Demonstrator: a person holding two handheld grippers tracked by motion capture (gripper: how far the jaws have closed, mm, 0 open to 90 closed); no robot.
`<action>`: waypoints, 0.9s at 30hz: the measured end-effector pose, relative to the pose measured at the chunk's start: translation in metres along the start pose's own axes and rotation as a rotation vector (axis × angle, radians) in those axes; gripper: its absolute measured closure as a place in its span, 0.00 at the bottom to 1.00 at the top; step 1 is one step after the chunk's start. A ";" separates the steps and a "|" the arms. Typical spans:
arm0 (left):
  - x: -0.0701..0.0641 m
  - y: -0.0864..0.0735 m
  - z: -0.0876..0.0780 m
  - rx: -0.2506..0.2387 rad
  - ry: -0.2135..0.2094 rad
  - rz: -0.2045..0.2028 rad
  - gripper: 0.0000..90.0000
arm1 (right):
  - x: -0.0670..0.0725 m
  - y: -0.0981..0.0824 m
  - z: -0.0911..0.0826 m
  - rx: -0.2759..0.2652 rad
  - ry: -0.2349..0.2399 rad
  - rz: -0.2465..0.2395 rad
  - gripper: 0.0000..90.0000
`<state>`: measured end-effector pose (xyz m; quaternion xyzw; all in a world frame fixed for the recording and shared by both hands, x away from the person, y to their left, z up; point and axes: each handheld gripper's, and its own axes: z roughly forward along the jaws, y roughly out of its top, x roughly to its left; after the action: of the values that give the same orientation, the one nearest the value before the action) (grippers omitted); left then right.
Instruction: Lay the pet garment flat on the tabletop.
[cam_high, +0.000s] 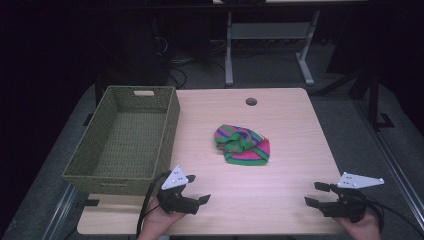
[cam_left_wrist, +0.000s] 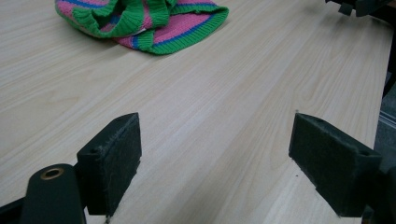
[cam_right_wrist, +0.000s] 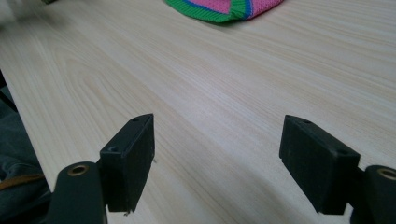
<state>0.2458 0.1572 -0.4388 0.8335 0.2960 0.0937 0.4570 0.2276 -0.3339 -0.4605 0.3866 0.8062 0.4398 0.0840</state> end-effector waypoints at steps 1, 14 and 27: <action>0.000 0.000 0.000 0.001 -0.003 0.001 0.18 | -0.001 0.000 0.001 0.001 0.001 -0.001 0.29; -0.004 -0.001 0.002 0.011 -0.007 0.026 0.18 | -0.001 0.018 0.009 0.014 0.032 -0.005 0.26; 0.000 -0.001 0.003 0.002 -0.033 -0.007 0.19 | 0.001 0.034 0.012 0.025 0.044 -0.027 0.23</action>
<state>0.2468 0.1556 -0.4413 0.8344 0.2916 0.0780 0.4613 0.2515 -0.3147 -0.4410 0.3671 0.8184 0.4369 0.0673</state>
